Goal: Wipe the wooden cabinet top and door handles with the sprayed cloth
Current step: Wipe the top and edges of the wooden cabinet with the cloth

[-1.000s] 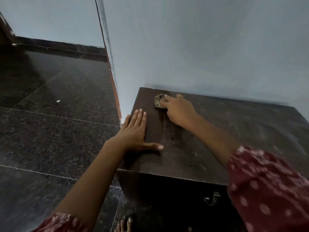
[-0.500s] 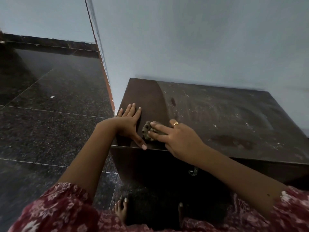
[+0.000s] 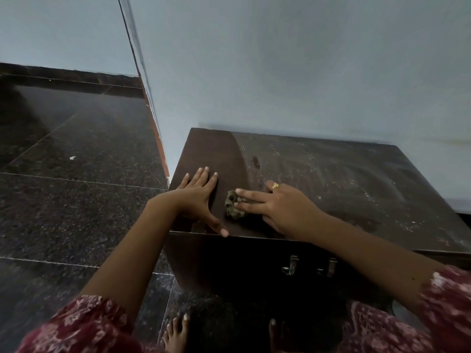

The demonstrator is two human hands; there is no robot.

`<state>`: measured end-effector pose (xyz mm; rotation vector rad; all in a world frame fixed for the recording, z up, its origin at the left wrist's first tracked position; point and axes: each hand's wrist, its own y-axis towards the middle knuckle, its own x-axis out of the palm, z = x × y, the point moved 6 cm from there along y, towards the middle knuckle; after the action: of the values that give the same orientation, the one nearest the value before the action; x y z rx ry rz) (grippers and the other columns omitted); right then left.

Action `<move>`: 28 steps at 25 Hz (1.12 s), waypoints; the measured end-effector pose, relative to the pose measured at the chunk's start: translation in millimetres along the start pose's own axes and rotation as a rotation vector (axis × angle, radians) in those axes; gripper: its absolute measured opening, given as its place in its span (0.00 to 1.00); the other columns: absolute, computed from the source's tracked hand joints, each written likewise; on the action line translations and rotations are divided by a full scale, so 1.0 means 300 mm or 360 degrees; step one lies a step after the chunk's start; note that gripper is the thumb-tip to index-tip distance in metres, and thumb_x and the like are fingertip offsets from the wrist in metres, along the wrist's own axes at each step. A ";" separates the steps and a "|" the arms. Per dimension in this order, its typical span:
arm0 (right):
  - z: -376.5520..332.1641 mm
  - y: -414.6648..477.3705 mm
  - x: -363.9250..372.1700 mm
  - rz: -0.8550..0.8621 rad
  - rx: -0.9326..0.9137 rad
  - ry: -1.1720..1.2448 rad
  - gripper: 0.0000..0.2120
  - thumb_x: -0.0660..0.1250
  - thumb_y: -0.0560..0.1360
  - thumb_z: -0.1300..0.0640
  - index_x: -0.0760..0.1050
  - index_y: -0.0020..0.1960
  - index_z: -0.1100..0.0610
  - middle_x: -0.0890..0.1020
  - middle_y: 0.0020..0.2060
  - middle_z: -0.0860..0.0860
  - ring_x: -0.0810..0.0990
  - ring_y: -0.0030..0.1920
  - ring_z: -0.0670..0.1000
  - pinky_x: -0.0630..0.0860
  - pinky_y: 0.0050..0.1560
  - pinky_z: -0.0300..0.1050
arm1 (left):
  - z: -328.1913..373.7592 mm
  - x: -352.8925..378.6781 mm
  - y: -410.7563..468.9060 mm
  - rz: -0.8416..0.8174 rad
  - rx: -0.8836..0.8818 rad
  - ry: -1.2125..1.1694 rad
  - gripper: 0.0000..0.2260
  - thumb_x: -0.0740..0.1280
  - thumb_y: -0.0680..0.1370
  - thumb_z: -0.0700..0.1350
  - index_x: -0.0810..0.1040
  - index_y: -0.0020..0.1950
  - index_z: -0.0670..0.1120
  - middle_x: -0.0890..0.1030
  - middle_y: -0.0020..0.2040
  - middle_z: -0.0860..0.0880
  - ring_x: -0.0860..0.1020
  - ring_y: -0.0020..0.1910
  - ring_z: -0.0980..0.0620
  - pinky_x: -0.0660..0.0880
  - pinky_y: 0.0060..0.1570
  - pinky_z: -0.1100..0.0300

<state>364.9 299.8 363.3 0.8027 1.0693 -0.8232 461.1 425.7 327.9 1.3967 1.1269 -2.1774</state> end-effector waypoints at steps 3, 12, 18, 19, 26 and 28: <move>0.086 0.111 0.037 -0.0166 0.0172 0.0043 0.26 0.64 0.74 0.60 0.68 0.69 0.43 0.69 0.71 0.43 0.76 0.57 0.62 0.76 0.46 0.48 | 0.005 -0.015 0.033 0.0019 0.0001 -0.0027 0.61 0.72 0.61 0.67 0.33 0.76 0.46 0.31 0.76 0.45 0.29 0.74 0.50 0.31 0.74 0.48; 0.425 0.467 0.188 -0.0399 0.0687 0.0157 0.24 0.54 0.79 0.60 0.61 0.72 0.41 0.61 0.75 0.43 0.63 0.70 0.59 0.71 0.60 0.54 | 0.002 -0.007 0.098 -0.0193 -0.0077 0.0031 0.64 0.72 0.61 0.67 0.26 0.73 0.45 0.25 0.73 0.45 0.25 0.71 0.48 0.31 0.73 0.43; 0.468 0.465 0.209 -0.0403 0.0861 0.0212 0.23 0.54 0.79 0.62 0.64 0.71 0.45 0.67 0.72 0.48 0.64 0.69 0.59 0.71 0.59 0.54 | -0.006 -0.003 0.093 -0.0174 -0.0058 0.0007 0.64 0.71 0.60 0.69 0.26 0.73 0.46 0.24 0.73 0.45 0.24 0.71 0.48 0.29 0.72 0.44; 0.453 0.439 0.197 -0.0393 0.0862 0.0212 0.23 0.54 0.79 0.62 0.64 0.71 0.46 0.67 0.72 0.49 0.64 0.69 0.59 0.71 0.59 0.54 | -0.004 -0.006 0.090 -0.0156 -0.0053 0.0007 0.64 0.71 0.60 0.69 0.27 0.73 0.46 0.25 0.73 0.45 0.25 0.71 0.49 0.29 0.72 0.45; 0.192 0.149 0.061 -0.0391 0.0677 0.0164 0.25 0.54 0.79 0.61 0.58 0.74 0.46 0.59 0.76 0.46 0.61 0.72 0.62 0.71 0.63 0.55 | 0.021 -0.028 0.041 -0.0043 -0.0026 -0.0033 0.62 0.72 0.61 0.67 0.31 0.75 0.45 0.29 0.75 0.46 0.28 0.73 0.50 0.29 0.73 0.47; 0.123 0.064 0.032 -0.0434 0.0604 0.0151 0.26 0.54 0.79 0.60 0.56 0.74 0.45 0.57 0.76 0.45 0.61 0.71 0.62 0.71 0.62 0.54 | 0.037 -0.027 0.028 -0.0037 -0.0005 -0.0016 0.62 0.72 0.61 0.67 0.32 0.75 0.45 0.29 0.76 0.46 0.28 0.74 0.51 0.29 0.73 0.47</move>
<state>399.3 275.0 367.3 1.0347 1.1380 -1.2541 463.3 410.7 333.4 1.3766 1.1484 -2.1949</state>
